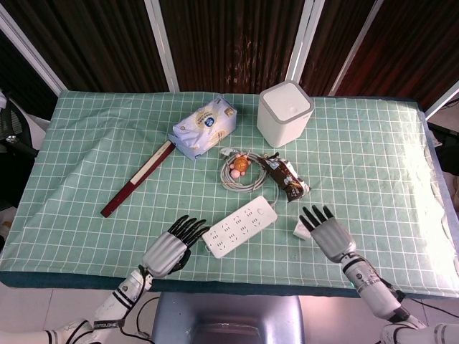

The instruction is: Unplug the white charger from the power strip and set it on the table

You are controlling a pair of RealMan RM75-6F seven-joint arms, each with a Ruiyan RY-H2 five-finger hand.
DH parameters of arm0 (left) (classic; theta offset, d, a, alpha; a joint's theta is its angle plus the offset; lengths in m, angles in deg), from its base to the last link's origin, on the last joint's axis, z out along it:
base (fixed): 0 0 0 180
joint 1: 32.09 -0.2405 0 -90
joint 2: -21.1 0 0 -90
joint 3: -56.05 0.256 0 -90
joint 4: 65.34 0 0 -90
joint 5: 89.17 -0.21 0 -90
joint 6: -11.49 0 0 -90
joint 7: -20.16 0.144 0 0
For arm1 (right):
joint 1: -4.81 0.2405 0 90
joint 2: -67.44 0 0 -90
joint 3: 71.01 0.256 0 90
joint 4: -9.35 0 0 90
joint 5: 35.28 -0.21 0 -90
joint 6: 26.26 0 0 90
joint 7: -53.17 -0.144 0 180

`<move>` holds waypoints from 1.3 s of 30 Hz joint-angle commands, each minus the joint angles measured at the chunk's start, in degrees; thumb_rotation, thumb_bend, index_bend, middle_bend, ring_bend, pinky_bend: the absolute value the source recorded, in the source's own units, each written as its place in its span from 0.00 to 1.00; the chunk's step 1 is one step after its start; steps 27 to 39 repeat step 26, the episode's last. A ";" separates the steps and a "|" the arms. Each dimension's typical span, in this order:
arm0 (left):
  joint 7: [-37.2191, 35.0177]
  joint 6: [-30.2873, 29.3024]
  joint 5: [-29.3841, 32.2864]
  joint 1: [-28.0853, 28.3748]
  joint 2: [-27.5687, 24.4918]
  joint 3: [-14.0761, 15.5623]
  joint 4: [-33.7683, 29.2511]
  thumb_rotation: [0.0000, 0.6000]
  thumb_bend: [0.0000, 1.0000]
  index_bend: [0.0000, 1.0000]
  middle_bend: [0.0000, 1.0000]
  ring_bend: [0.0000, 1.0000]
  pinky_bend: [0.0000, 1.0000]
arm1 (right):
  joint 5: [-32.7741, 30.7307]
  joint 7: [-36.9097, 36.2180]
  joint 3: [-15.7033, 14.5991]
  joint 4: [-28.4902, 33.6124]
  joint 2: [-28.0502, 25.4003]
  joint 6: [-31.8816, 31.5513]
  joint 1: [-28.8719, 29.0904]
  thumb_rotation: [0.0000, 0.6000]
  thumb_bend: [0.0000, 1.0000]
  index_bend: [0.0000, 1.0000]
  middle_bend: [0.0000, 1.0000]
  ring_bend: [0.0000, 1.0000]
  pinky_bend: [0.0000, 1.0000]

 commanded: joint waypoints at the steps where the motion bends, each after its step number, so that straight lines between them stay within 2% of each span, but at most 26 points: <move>1: -0.96 -2.49 -2.46 -1.31 -2.12 1.71 -1.14 1.00 0.64 0.00 0.00 0.00 0.02 | 6.30 -7.32 -0.60 5.48 -5.58 -5.21 -3.45 1.00 0.23 0.00 0.00 0.00 0.23; 5: -2.92 -9.72 -7.54 -4.87 -7.18 5.14 -1.94 1.00 0.60 0.00 0.00 0.00 0.02 | 12.88 -16.45 -2.39 8.64 -9.77 -15.20 -10.44 1.00 0.21 0.00 0.00 0.00 0.22; 7: -4.69 -14.41 -9.51 -7.08 -9.36 6.21 -0.34 1.00 0.59 0.00 0.00 0.00 0.02 | 14.97 -19.62 -2.73 7.52 -9.56 -20.61 -14.23 1.00 0.20 0.00 0.00 0.00 0.18; 12: -9.34 -24.77 -9.78 -14.02 -13.94 7.82 7.03 1.00 0.54 0.00 0.00 0.00 0.00 | 19.68 -27.83 -3.20 -1.92 -6.42 -31.84 -22.91 1.00 0.14 0.00 0.00 0.00 0.07; 17: -20.56 -33.55 -8.23 -19.16 -12.00 5.95 18.50 1.00 0.54 0.00 0.00 0.00 0.00 | 19.99 -35.86 -2.50 -9.85 -3.95 -35.14 -27.56 1.00 0.13 0.00 0.00 0.00 0.06; 20: -20.88 -34.57 -8.32 -20.20 -12.17 5.59 21.01 1.00 0.53 0.00 0.00 0.00 0.00 | 21.37 -37.26 -1.59 -11.52 -4.05 -35.97 -28.20 1.00 0.13 0.00 0.00 0.00 0.05; 23: -20.45 -35.44 -8.71 -21.18 -13.23 5.59 19.46 1.00 0.50 0.00 0.00 0.00 0.00 | 21.16 -38.96 -0.45 -11.90 -4.40 -35.79 -28.72 1.00 0.13 0.00 0.00 0.00 0.04; 26: -18.80 -33.61 -8.44 -21.76 -14.72 6.22 17.31 1.00 0.47 0.00 0.00 0.00 0.00 | 20.34 -40.28 0.24 -11.81 -5.13 -34.30 -28.99 1.00 0.13 0.00 0.00 0.00 0.03; 39: -18.80 -33.61 -8.44 -21.76 -14.72 6.22 17.31 1.00 0.47 0.00 0.00 0.00 0.00 | 20.34 -40.28 0.24 -11.81 -5.13 -34.30 -28.99 1.00 0.13 0.00 0.00 0.00 0.03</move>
